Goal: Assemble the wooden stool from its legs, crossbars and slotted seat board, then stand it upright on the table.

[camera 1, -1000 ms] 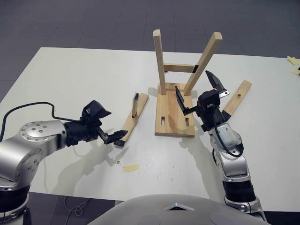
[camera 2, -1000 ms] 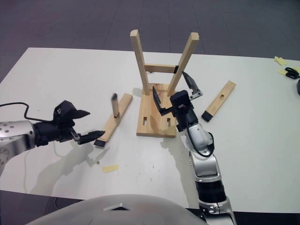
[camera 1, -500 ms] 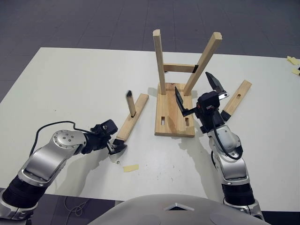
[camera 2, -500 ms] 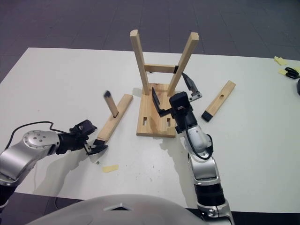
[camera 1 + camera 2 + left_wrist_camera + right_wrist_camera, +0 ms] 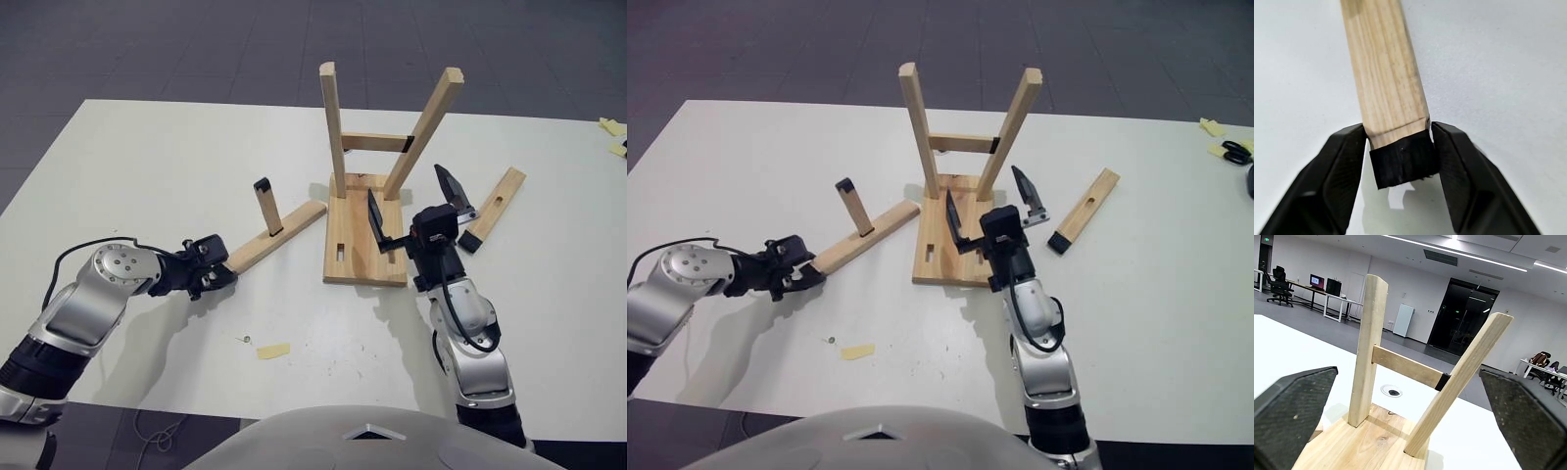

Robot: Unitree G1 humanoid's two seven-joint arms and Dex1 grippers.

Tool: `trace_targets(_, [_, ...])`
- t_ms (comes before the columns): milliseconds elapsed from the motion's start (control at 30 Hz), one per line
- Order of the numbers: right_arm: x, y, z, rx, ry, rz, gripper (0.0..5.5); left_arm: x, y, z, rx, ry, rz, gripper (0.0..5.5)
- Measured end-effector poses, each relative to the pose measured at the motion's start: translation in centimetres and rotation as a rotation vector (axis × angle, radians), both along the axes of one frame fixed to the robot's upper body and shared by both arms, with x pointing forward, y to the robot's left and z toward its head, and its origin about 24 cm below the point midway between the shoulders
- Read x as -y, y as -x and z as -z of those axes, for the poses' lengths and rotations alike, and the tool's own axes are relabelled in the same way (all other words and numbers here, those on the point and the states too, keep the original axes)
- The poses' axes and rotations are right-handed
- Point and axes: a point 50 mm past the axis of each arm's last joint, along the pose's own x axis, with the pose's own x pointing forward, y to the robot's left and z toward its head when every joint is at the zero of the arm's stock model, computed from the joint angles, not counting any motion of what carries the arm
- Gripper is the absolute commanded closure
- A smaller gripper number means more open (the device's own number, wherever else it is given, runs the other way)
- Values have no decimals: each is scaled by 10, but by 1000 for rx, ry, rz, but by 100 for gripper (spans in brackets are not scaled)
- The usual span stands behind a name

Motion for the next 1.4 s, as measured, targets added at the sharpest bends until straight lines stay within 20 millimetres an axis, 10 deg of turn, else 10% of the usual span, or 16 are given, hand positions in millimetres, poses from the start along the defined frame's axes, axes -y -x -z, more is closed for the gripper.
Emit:
trace_targets(500, [2, -9, -1, -4, -46, -6, 10, 8, -15, 1, 53, 140, -110, 354])
trace_targets(1000, [19, -36, -34, -138, -701, -163, 10, 2, -73, -91, 753, 426, -506, 354])
trace_targets(1200, [27, -42, -69, -87, -900, -306, 10, 40, -63, -148, 929, 621, -215, 354])
trace_targets(1400, [32, -44, -100, -45, -1061, -406, 10, 66, -49, -155, 905, 602, 56, 355])
